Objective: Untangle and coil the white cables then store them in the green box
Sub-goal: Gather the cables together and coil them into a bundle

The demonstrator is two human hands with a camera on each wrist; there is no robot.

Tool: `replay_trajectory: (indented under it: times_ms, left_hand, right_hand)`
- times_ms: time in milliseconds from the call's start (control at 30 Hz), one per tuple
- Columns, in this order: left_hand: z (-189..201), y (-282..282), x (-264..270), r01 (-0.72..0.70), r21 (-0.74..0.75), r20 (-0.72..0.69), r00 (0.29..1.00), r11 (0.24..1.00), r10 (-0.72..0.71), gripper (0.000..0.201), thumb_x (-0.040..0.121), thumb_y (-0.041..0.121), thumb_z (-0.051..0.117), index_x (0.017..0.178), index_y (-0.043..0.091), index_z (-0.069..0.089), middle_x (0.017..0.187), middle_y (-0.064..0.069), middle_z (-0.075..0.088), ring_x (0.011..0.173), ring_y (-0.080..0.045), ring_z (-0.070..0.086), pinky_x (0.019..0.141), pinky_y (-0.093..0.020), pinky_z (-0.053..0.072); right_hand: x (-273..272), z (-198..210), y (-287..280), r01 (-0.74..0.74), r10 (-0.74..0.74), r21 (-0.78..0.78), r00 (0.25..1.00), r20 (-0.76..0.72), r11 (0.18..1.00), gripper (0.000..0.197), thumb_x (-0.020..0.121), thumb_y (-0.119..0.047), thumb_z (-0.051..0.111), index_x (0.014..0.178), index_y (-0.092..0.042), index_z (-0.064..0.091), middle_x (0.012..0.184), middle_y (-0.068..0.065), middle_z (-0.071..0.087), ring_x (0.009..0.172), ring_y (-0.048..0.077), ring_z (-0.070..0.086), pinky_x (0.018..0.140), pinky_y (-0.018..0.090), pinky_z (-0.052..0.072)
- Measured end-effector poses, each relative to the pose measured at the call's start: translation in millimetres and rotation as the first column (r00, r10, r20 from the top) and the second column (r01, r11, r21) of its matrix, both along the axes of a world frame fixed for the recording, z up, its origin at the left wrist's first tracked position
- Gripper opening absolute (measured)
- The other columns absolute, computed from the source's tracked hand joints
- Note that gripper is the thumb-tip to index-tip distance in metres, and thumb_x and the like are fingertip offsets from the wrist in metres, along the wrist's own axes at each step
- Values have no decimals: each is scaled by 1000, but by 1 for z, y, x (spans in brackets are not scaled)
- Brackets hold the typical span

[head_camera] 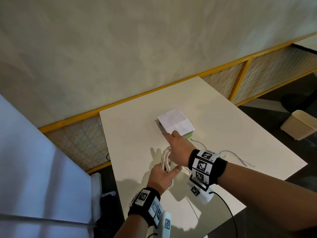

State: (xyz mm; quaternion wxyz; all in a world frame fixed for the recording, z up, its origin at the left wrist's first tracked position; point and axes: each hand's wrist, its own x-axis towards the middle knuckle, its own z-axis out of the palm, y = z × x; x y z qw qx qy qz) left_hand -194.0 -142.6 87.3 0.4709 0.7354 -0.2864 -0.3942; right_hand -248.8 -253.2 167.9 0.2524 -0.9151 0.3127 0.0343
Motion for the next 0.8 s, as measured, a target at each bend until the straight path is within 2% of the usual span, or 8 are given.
replay_trajectory:
  times_ms: [67,167,267,333,400,533,633,800]
  left_hand:
    - [1,1,-4,24,12,20,1000,1000,-24,39,83,30,71,58,17,44,44,10,43,42,-7,37,49,-18,35]
    - [3,0,-6,46,14,15,999,999,-46,40,88,26,65,59,16,40,37,8,36,35,-7,32,43,-17,32]
    - [3,-3,-4,52,-1,-12,999,999,-52,28,88,28,66,67,15,52,43,9,45,40,-4,38,46,-15,35]
    - [5,-5,-4,41,-50,-59,997,998,-43,13,81,25,75,85,19,63,64,16,65,60,3,57,60,-10,43]
    - [8,-7,-4,31,-107,-67,997,994,-38,42,73,19,82,110,22,62,96,16,72,90,4,65,79,-13,48]
    - [16,-12,-2,18,-107,-56,998,994,-24,35,69,4,82,91,23,63,62,16,67,51,7,57,53,-10,42]
    - [20,-17,0,27,-57,-14,1000,998,-27,27,70,0,77,71,20,60,46,13,60,41,3,50,52,-20,41]
    - [18,-23,8,-22,-43,66,998,999,25,25,77,4,71,99,4,59,76,-1,65,56,1,57,49,-8,40]
  right_hand:
    - [0,-2,-4,-29,30,28,999,-42,999,64,80,2,49,140,-11,32,128,15,39,95,34,58,73,39,50]
    - [2,-3,-7,-106,113,82,990,-84,991,53,82,4,43,134,-6,45,134,17,46,118,32,51,98,37,44]
    - [3,2,-6,-78,84,178,996,-24,981,48,80,11,39,121,-6,58,121,17,61,105,27,58,81,27,43]
    - [4,4,-5,-71,57,212,996,72,975,49,77,13,40,116,-7,62,114,15,65,99,26,60,77,26,44]
    - [4,1,-4,-80,46,230,988,150,970,49,77,14,43,117,-8,61,113,12,66,102,26,61,79,24,44]
    - [4,-3,0,-21,-51,299,972,231,954,55,76,15,40,120,-11,59,111,8,65,100,23,61,78,19,47]
    - [4,-5,3,44,-194,407,922,336,912,28,93,-5,46,112,-14,63,81,-13,60,72,4,56,56,1,40]
    - [7,-7,6,67,-310,512,860,406,857,23,94,-10,46,102,-20,65,70,-16,55,62,2,54,56,15,43]
